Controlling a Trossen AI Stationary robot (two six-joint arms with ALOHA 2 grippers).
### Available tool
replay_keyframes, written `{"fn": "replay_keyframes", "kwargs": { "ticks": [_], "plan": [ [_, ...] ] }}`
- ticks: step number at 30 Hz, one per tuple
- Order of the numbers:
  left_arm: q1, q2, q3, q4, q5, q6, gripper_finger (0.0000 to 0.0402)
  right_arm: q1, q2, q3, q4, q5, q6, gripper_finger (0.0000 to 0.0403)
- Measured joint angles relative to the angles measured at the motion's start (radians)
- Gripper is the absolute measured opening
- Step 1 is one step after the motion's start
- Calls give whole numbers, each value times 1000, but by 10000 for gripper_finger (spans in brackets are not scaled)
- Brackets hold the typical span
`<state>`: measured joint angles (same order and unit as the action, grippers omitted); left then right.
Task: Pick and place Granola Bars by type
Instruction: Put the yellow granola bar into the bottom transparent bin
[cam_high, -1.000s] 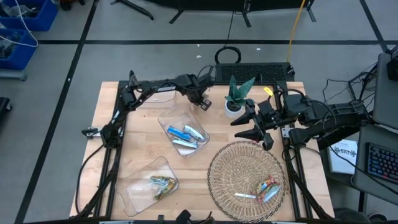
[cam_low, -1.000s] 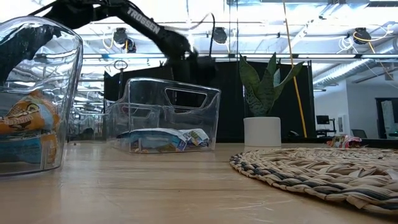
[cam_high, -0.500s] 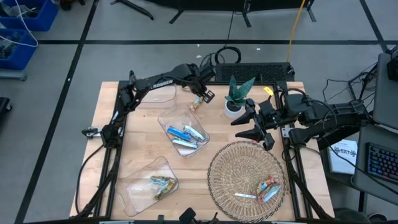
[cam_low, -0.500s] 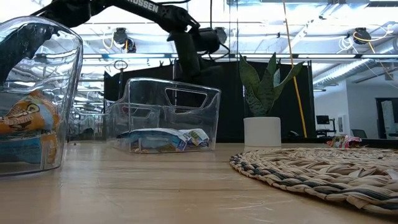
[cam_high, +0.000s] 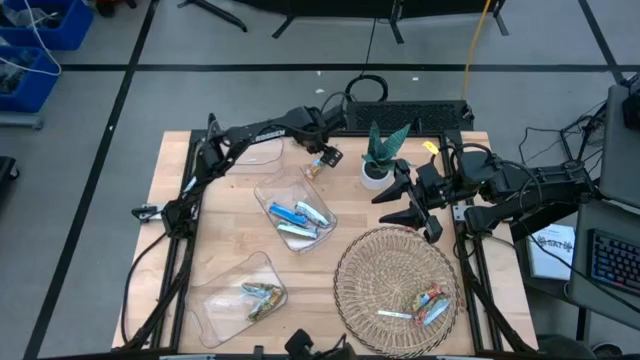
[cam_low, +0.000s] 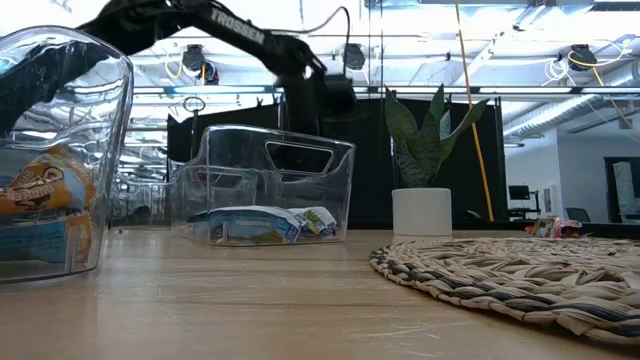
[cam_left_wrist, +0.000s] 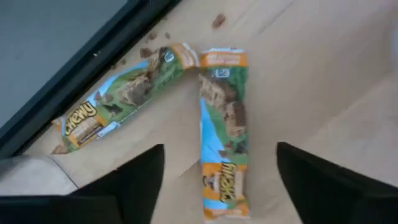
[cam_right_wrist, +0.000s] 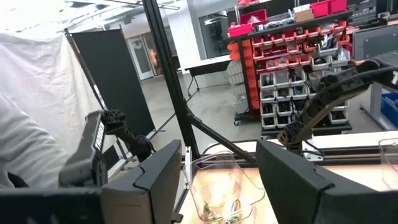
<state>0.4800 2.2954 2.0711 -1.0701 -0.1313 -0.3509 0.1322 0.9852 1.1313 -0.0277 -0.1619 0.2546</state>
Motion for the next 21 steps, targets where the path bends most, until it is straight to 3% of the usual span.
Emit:
{"fn": "replay_keyframes", "kwargs": {
  "ticks": [4, 9, 17, 21],
  "plan": [
    [-3, 28, -1, 12, -32, -1, 348, 0, 0, 0, -2, 0, 20, 199],
    [-7, 77, 0, 28, -24, 2, 352, 0, 0, 0, -7, 0, 32, 199],
    [-9, 139, 0, 48, 68, 24, 328, 0, 0, 0, -6, 0, 47, 199],
    [-4, 140, 1, 30, 70, 16, 268, 0, 0, 0, -3, 0, 47, 199]
  ]
}}
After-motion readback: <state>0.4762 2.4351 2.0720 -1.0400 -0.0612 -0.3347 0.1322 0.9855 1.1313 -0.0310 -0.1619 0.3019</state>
